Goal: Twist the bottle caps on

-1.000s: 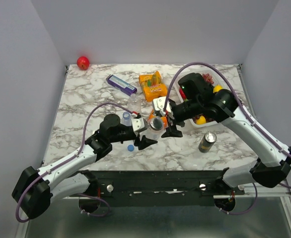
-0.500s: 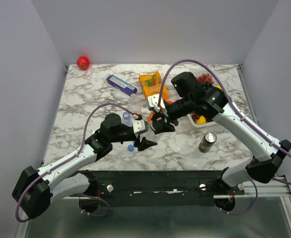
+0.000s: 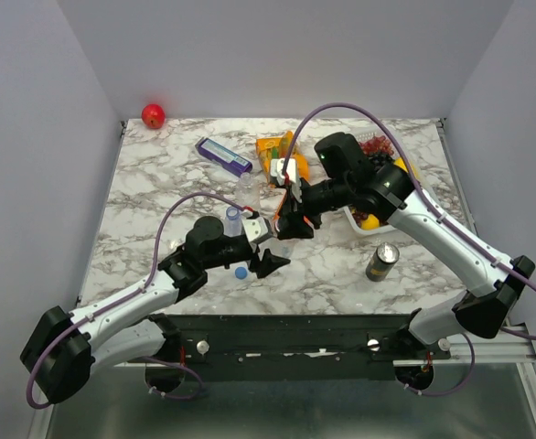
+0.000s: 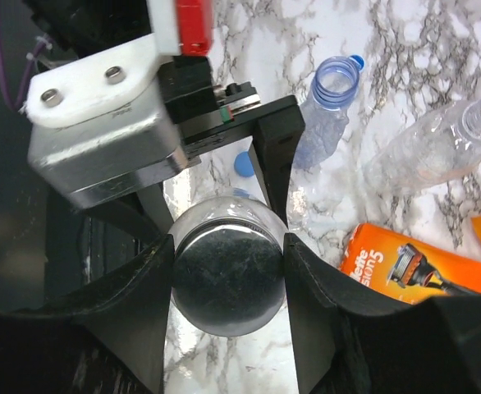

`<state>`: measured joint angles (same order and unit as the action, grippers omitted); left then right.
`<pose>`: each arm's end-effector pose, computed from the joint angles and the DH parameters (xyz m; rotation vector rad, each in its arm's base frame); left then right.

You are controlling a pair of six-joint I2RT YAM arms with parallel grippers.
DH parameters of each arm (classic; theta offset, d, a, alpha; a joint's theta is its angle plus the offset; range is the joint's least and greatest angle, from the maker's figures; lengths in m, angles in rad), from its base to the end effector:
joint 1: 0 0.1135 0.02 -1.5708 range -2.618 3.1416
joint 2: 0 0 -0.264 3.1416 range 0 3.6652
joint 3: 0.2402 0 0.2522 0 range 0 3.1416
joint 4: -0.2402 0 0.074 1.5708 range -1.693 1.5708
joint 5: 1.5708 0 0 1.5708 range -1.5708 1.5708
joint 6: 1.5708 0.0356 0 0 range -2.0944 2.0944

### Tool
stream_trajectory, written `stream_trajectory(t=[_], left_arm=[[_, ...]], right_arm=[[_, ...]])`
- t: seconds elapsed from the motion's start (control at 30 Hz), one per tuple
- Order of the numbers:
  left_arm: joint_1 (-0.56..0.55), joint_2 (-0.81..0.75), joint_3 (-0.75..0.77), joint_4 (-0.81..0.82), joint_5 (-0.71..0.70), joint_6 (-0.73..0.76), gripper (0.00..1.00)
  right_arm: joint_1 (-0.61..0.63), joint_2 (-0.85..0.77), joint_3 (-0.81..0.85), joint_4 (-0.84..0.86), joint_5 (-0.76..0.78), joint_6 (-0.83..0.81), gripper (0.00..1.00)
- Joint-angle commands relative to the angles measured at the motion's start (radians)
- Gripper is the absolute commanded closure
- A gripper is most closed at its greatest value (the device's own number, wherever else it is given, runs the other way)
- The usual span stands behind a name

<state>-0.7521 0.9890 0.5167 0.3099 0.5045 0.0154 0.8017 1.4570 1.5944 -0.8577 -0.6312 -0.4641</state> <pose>0.1519 -0.1657 0.2591 1.0233 1.4980 -0.9682 0.1947 0.2314 0.4010 -1.6026 1.6209 0.8973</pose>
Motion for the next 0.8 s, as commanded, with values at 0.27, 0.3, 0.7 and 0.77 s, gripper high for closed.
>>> stream_trajectory(t=[0.27, 0.3, 0.7, 0.77], left_arm=[[-0.020, -0.046, 0.017, 0.135, -0.141, -0.058, 1.00], [-0.020, -0.046, 0.017, 0.133, -0.138, -0.057, 1.00], [-0.041, -0.027, 0.020, 0.127, -0.236, -0.071, 1.00], [-0.043, -0.021, 0.026, 0.127, -0.241, -0.084, 1.00]], right_arm=[[0.010, -0.006, -0.059, -0.003, 0.053, 0.167, 0.66], [0.011, -0.009, -0.060, -0.004, 0.054, 0.162, 0.66], [0.008, -0.015, -0.062, 0.025, 0.148, 0.298, 0.69], [0.007, -0.012, -0.060, 0.016, 0.142, 0.295, 0.68]])
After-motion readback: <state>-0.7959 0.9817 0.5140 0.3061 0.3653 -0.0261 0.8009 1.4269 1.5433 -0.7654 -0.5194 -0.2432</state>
